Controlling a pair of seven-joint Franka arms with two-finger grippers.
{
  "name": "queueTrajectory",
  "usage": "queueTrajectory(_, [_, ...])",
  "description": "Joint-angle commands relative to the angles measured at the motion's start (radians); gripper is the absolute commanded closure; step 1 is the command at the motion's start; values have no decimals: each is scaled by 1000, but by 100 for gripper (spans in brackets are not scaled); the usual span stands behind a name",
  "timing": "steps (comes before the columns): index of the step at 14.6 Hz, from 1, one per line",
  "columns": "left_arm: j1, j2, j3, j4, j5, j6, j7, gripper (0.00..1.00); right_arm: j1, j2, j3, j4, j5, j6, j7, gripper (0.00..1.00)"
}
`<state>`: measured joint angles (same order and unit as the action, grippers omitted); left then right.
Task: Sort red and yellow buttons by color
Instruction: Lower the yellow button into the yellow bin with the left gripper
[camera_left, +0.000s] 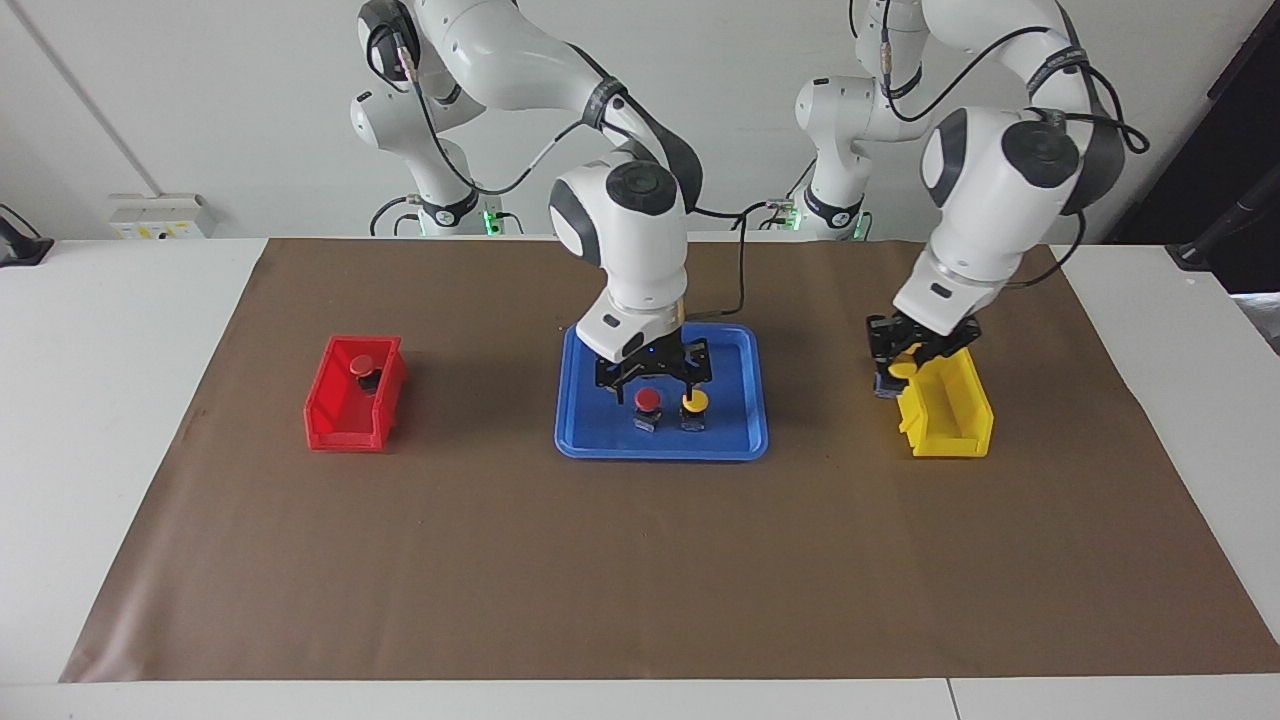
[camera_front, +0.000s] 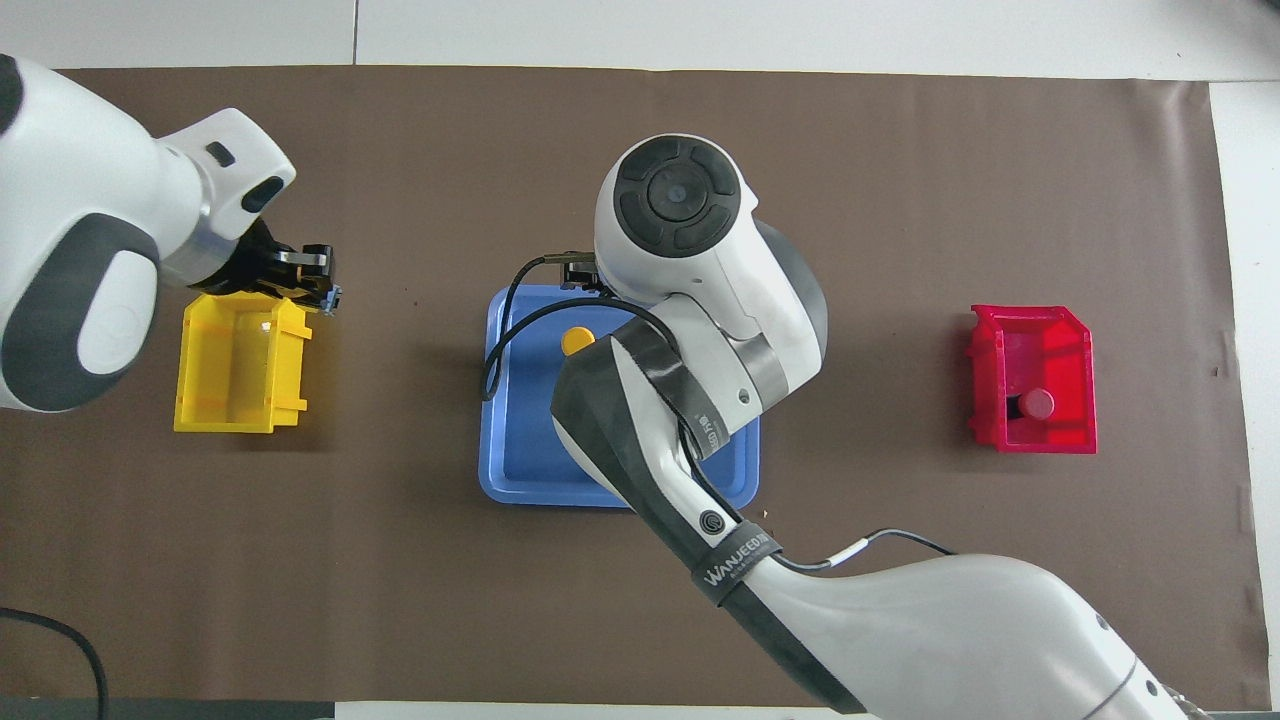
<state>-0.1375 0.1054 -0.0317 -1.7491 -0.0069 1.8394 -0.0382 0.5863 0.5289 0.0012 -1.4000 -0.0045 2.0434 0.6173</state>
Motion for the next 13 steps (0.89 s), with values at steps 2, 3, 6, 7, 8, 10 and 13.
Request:
queueTrajectory(2, [145, -56, -13, -110, 7, 6, 185, 99, 0, -30, -1, -103, -8, 43, 4, 0])
queueTrajectory(3, [148, -85, -11, -171, 7, 24, 205, 99, 0, -33, 0, -114, -8, 40, 2, 0])
queueTrajectory(6, [150, -148, -10, -308, 5, 101, 189, 99, 4, -56, 3, -172, 1, 41, 1, 11])
queueTrajectory(7, [150, -165, -10, -346, 5, 121, 184, 99, 4, -69, 3, -197, 0, 43, -5, 14])
queueTrajectory(8, [150, -176, -10, -375, 5, 142, 185, 99, 4, -72, 3, -209, 0, 43, -8, 18])
queueTrajectory(10, [160, -190, -10, -450, 5, 237, 187, 99, 4, -75, 5, -223, 1, 67, -8, 25])
queueTrajectory(13, [174, -171, -11, -492, 5, 305, 176, 99, 10, -87, 5, -269, 4, 121, -5, 30])
